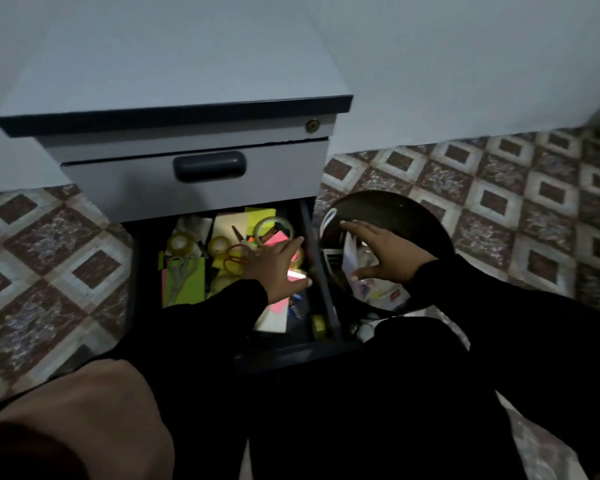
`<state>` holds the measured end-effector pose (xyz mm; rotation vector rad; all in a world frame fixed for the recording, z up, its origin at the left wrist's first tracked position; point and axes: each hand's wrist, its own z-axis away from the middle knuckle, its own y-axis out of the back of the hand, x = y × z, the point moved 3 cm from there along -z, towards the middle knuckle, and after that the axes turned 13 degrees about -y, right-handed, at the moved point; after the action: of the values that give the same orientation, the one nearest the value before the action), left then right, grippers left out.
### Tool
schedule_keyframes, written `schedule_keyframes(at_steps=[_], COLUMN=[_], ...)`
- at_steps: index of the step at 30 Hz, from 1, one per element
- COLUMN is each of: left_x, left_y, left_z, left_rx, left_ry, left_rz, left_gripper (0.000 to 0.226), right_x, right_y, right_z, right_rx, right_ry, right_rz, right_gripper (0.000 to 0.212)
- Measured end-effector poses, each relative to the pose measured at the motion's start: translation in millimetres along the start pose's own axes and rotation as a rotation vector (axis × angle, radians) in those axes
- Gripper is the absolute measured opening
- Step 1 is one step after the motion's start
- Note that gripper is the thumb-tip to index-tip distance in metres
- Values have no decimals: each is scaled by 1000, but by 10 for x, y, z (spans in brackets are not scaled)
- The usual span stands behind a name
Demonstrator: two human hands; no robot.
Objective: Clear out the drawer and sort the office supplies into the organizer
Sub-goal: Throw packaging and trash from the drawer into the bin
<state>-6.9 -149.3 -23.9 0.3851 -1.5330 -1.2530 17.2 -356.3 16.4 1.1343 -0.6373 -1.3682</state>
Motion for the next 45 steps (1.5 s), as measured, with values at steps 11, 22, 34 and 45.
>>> schedule_keyframes(at_steps=[11,22,34,45], left_x=[628,619,545,426], left_y=[-508,-675,-727,-601], left_z=[-414,-567,-787,-1501], left_rx=[-185,-99,51,17], left_ry=[181,300,291,169], left_rz=[153,214,558,423], left_gripper=[60,64,106,113], right_x=[983,1462,1586,1953], right_y=[-151,-435,-482,-270], right_z=[360,429,346,-42], right_rx=[-26,131,208,324], right_ry=[-358,-635,-846,-815], right_rz=[-61,-224,-865,-898], right_gripper=[59,57,52,48])
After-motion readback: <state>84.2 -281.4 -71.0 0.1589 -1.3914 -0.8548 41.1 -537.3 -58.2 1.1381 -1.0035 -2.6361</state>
